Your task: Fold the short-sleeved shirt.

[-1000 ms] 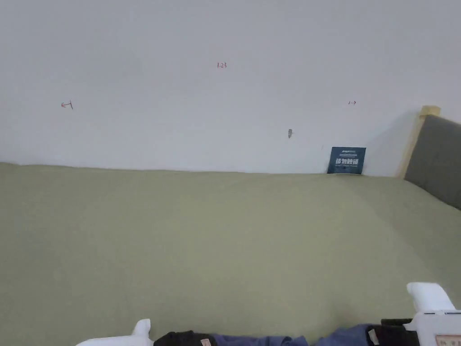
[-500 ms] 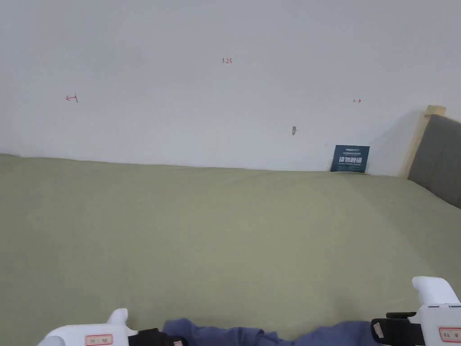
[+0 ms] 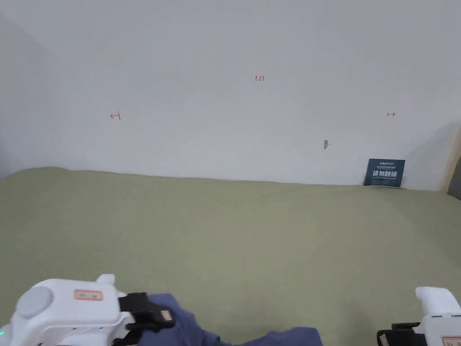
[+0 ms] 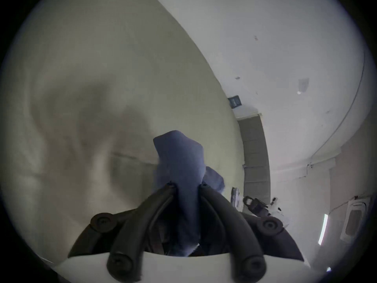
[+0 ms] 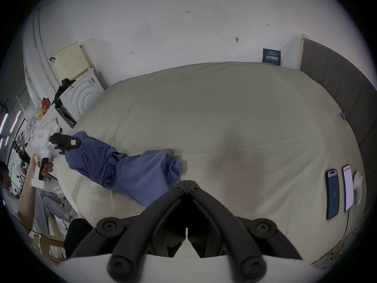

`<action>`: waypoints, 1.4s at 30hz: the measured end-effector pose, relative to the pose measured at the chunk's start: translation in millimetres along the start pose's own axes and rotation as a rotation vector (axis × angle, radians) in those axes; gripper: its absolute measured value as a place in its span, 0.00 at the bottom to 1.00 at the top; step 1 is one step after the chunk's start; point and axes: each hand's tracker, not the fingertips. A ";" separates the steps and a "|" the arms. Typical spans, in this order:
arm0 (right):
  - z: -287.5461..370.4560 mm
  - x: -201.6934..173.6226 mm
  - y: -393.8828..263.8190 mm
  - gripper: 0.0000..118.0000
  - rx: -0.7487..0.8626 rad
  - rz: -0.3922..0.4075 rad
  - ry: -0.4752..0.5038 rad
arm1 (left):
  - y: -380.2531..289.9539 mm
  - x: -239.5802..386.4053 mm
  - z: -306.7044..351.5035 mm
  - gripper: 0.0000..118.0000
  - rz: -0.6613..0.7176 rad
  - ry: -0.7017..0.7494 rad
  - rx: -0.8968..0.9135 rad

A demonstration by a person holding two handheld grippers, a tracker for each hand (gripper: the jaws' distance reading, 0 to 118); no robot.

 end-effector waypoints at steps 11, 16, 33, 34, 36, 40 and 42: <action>15.4 33.3 -8.6 0.00 0.029 -0.052 -0.029 | -44.4 69.4 -167.8 0.14 -0.062 -0.100 -0.259; 12.7 43.7 -16.2 0.00 0.022 -0.091 -0.026 | -56.3 62.0 -192.5 0.86 -0.003 -0.219 -0.289; 9.4 26.7 -14.4 0.00 0.058 -0.077 0.044 | -81.1 38.2 -182.3 0.04 -0.217 -0.239 -0.186; 8.9 25.8 -15.0 0.00 0.058 -0.074 0.046 | -80.6 35.1 -191.2 0.04 -0.216 -0.255 -0.187; 7.0 25.1 -17.0 0.00 0.054 -0.074 0.052 | -81.3 23.4 -213.1 0.04 -0.179 -0.256 -0.193; 4.2 24.6 -24.6 0.00 0.042 -0.083 0.052 | -87.3 -15.3 -246.6 0.01 -0.077 -0.084 -0.185; 2.1 25.0 -28.3 0.00 0.029 -0.082 0.049 | -93.2 -10.1 -239.7 0.01 -0.120 -0.156 -0.121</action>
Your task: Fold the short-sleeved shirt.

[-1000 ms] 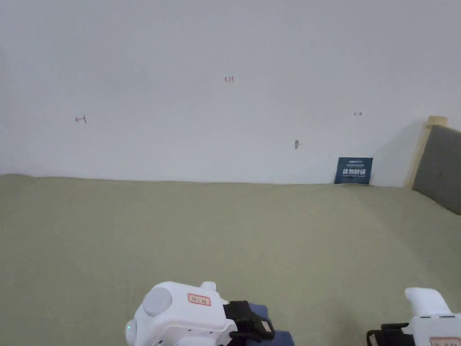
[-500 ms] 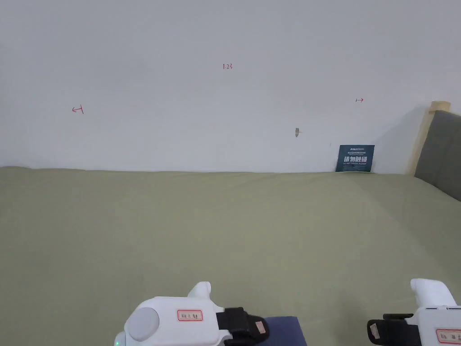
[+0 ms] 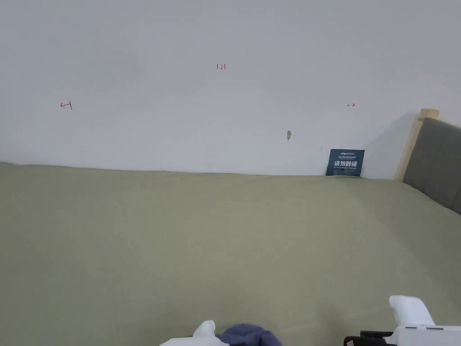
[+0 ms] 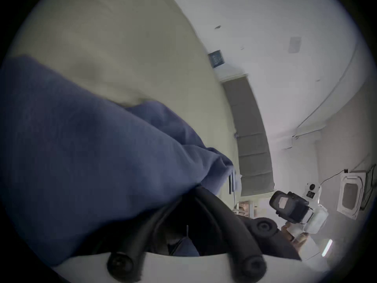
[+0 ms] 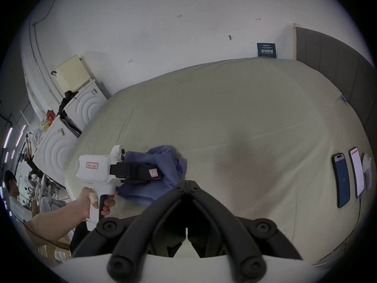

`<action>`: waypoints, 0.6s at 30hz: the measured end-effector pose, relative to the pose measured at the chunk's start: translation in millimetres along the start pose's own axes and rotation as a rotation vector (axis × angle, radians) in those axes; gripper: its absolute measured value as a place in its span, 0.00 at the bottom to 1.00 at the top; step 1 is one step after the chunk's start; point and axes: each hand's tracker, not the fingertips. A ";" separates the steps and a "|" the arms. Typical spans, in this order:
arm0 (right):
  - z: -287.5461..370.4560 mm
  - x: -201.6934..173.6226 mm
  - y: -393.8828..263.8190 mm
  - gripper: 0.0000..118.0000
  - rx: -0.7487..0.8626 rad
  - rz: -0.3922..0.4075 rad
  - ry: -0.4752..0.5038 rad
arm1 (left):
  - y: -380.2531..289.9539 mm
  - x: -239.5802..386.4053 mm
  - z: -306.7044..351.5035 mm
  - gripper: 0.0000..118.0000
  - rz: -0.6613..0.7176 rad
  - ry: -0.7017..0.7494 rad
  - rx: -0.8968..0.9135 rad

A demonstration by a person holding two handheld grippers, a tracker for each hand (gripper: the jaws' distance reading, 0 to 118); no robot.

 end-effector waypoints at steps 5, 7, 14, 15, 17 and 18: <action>-9.4 -5.4 -3.2 0.00 -0.024 0.002 -0.001 | 5.4 7.4 4.4 0.01 0.030 -0.002 -0.037; -13.1 -12.0 -2.2 0.00 -0.028 0.006 0.014 | 12.2 21.3 16.7 0.01 0.089 -0.008 -0.091; -45.4 -53.5 17.1 0.00 -0.049 0.015 0.166 | 35.8 38.0 137.7 0.01 -0.166 -0.127 0.005; -53.4 -59.1 19.2 0.00 -0.052 0.010 0.203 | 39.4 28.0 154.4 0.01 -0.151 -0.102 0.028; -72.5 -66.3 21.1 0.00 -0.075 -0.026 0.271 | 41.3 9.3 183.5 0.01 -0.108 -0.048 0.066; -84.8 -69.6 20.8 0.00 -0.095 -0.037 0.300 | 41.3 -1.8 195.4 0.01 -0.076 -0.013 0.085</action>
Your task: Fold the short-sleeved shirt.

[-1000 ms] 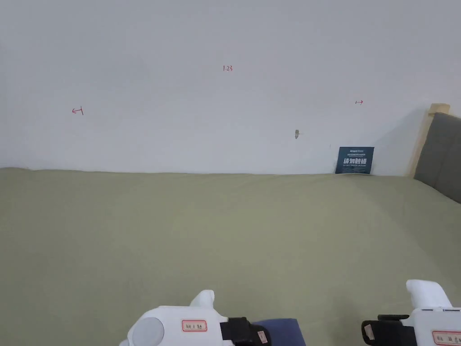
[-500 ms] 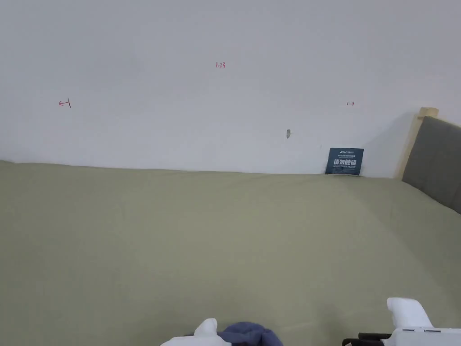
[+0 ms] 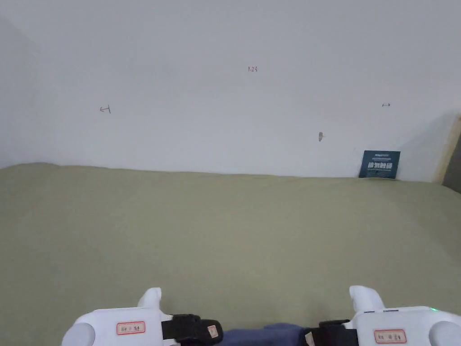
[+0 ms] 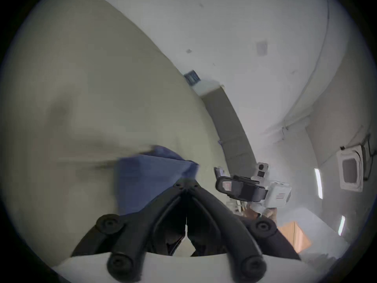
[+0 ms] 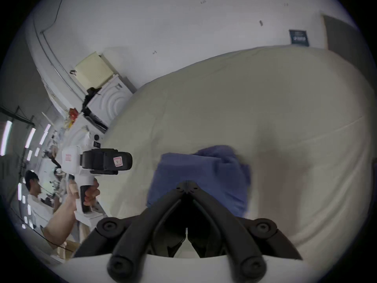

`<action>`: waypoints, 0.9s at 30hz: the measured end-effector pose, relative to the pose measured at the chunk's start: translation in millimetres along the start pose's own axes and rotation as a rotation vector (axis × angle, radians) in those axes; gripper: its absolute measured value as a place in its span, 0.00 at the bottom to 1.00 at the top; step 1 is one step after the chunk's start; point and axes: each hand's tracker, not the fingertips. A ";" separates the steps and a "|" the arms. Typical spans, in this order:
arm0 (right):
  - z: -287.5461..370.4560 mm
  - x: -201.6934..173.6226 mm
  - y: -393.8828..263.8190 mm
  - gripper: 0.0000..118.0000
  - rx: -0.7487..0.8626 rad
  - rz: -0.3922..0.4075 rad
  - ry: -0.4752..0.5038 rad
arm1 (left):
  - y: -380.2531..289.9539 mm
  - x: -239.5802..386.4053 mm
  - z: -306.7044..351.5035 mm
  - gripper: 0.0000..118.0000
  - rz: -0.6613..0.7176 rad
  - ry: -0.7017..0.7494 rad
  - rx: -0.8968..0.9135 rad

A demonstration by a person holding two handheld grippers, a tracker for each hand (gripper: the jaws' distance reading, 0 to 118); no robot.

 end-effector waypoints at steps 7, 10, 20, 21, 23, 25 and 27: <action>-74.9 34.4 -6.4 0.00 -0.193 -0.103 0.111 | -8.7 -49.1 14.6 0.01 0.089 0.030 0.008; -83.4 64.0 -17.5 0.00 -0.224 -0.173 0.082 | -11.2 -55.4 1.6 0.01 0.099 0.011 -0.029; -74.8 65.0 -18.1 0.00 -0.198 -0.147 0.116 | -23.9 -68.7 -61.0 1.00 0.201 -0.172 -0.136; -75.4 65.5 -18.0 0.00 -0.198 -0.144 0.117 | -24.7 -66.3 -67.5 1.00 0.159 -0.186 -0.136; -74.8 65.5 -19.0 0.00 -0.192 -0.141 0.117 | -22.2 -57.9 -81.3 0.99 0.086 -0.172 -0.154; -74.6 64.8 -20.2 0.00 -0.186 -0.144 0.112 | -19.0 -51.0 -96.2 0.98 0.077 -0.131 -0.205; -74.3 63.0 -21.0 0.00 -0.181 -0.138 0.104 | -13.5 -50.5 -108.9 0.96 0.072 -0.114 -0.206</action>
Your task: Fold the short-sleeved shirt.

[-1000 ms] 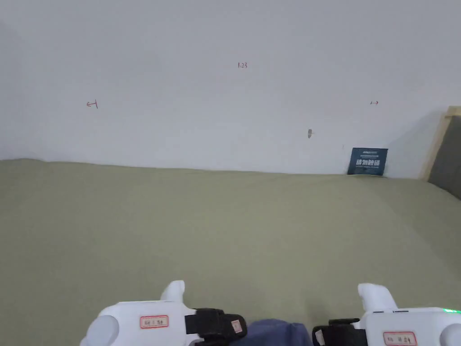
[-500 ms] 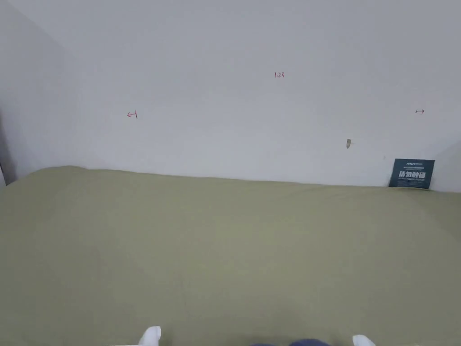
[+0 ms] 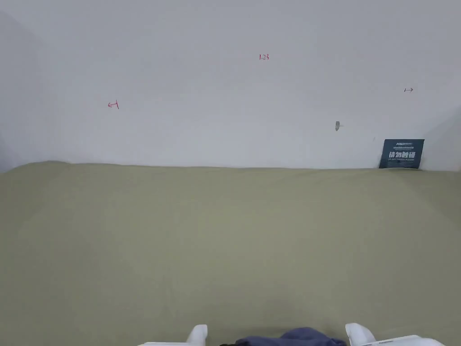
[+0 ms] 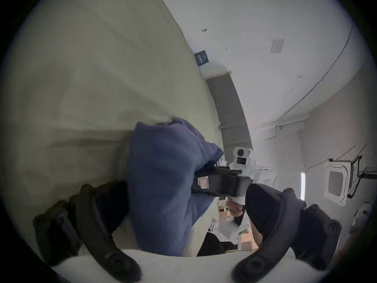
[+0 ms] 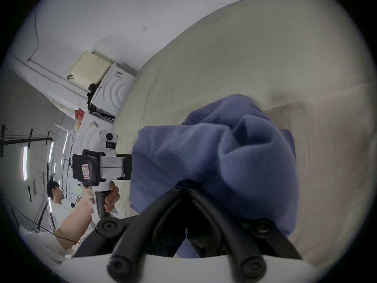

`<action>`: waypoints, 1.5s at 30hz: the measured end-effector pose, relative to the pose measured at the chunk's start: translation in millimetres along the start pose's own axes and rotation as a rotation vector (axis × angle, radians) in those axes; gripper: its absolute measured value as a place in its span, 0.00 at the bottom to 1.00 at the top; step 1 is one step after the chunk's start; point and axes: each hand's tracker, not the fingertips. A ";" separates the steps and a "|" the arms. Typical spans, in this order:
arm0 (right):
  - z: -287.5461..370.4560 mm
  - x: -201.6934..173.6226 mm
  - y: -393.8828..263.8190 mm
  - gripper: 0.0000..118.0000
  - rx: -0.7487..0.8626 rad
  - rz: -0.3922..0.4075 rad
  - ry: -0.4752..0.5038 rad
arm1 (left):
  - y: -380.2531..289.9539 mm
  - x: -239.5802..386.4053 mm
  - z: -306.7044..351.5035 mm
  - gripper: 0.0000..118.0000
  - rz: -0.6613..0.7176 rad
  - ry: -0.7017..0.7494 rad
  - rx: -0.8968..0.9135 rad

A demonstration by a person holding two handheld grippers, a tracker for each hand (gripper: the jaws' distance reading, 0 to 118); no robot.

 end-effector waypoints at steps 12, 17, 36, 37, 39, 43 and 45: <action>2.9 -32.8 -7.1 0.00 0.047 0.098 -0.172 | -0.1 -4.3 -0.8 0.30 0.028 0.115 0.009; 1.1 -84.4 -12.7 0.00 0.207 0.237 -0.374 | 15.7 10.3 21.7 0.30 0.007 0.121 -0.020; -149.3 -293.4 1.4 0.00 0.807 0.420 -0.526 | 143.6 -53.6 383.3 0.30 -0.026 0.520 0.010; -156.3 -299.9 -1.7 0.00 0.805 0.429 -0.517 | 143.8 -59.8 403.7 0.30 -0.009 0.536 0.018; -168.2 -308.0 -7.3 0.00 0.799 0.450 -0.484 | 135.3 -69.3 440.6 0.30 0.035 0.584 0.026; -182.2 -313.0 -14.9 0.00 0.802 0.475 -0.484 | 131.0 -92.2 495.8 0.30 0.089 0.762 0.052; -188.2 -310.8 -15.2 0.00 0.805 0.467 -0.491 | 128.6 -102.1 510.7 0.34 0.104 0.834 0.096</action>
